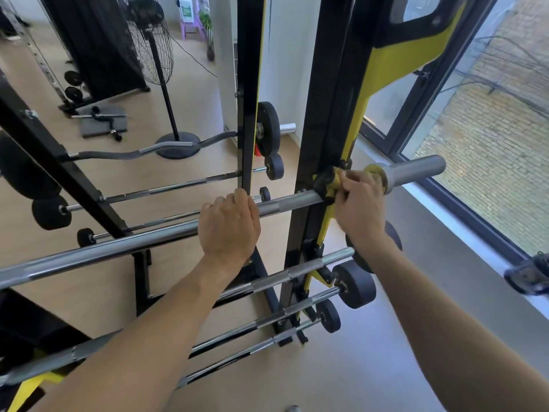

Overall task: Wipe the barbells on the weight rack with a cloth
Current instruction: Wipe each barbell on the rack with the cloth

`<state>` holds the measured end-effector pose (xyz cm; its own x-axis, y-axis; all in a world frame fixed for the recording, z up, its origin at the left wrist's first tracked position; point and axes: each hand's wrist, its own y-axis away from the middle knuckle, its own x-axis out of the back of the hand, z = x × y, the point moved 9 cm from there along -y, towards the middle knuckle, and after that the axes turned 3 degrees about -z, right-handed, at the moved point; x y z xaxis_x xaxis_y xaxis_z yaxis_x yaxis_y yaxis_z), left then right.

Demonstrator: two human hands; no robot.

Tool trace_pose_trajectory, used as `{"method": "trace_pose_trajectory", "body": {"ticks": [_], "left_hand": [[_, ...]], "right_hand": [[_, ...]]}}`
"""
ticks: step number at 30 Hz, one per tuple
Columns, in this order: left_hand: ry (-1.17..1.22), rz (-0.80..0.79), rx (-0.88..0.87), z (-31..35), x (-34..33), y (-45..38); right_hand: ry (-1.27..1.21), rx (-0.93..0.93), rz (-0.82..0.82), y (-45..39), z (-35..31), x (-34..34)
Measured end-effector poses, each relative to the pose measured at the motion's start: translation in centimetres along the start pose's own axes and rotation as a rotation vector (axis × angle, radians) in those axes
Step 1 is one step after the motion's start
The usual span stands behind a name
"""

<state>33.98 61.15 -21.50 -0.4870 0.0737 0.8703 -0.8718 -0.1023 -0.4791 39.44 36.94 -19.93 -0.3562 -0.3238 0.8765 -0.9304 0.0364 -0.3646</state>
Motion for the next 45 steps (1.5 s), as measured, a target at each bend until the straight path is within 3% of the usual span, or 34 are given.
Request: {"method": "trace_pose_trajectory", "body": {"ticks": [4, 8, 10, 12, 17, 19, 21, 23, 26, 29, 33, 35, 37, 40, 43, 45], "left_hand": [[0.007, 0.011, 0.011, 0.2, 0.0, 0.0], [0.019, 0.013, -0.015, -0.1, 0.0, 0.1], [0.027, 0.043, -0.027, -0.1, 0.2, 0.0], [0.028, 0.065, -0.026, -0.1, 0.3, 0.1], [0.002, 0.037, 0.011, 0.0, 0.1, 0.0], [0.011, 0.019, 0.019, 0.1, 0.0, 0.1], [0.03, 0.013, 0.013, 0.1, 0.1, 0.1], [0.05, 0.023, -0.008, 0.0, 0.2, 0.3], [0.065, 0.034, -0.025, -0.1, 0.2, 0.1], [0.046, 0.031, 0.005, -0.3, 0.0, 0.2], [0.049, 0.003, 0.007, -0.4, -0.5, 0.1], [0.066, 0.01, -0.028, -0.4, -0.4, 0.1], [0.075, 0.038, -0.049, -0.3, -0.1, 0.3], [0.079, 0.088, -0.057, -0.3, 0.4, 0.2], [0.067, 0.104, -0.024, -0.4, 0.1, 0.2], [0.051, 0.093, 0.006, -0.3, -0.1, 0.0]], "right_hand": [[-0.005, 0.109, 0.022, 2.2, -3.7, -0.6], [0.055, 0.344, -0.092, 3.6, -7.6, -1.4], [0.263, 0.313, -0.137, 1.8, -4.0, -0.5], [0.404, 0.151, -0.137, 0.0, 0.5, 1.5], [0.304, -0.008, -0.068, 0.2, -1.3, 1.0], [0.138, 0.033, -0.033, 1.8, -4.3, 0.3], [0.04, 0.214, -0.026, 4.1, -7.1, -0.8], [0.117, 0.377, -0.033, 4.8, -7.4, -1.3], [0.311, 0.246, -0.065, 1.7, -2.7, -0.8], [0.279, 0.132, -0.016, 0.9, -1.6, -0.6], [-0.162, 0.376, -0.097, 4.8, -9.4, -3.8], [-0.24, 0.465, -0.185, 4.6, -11.0, -3.5], [-0.12, 0.462, -0.29, 2.6, -9.4, -3.2], [0.091, 0.263, -0.413, -0.9, -4.6, -2.6], [0.14, 0.21, -0.379, -1.2, -4.8, -2.9], [0.131, 0.237, -0.254, -0.1, -6.5, -3.0]]}}
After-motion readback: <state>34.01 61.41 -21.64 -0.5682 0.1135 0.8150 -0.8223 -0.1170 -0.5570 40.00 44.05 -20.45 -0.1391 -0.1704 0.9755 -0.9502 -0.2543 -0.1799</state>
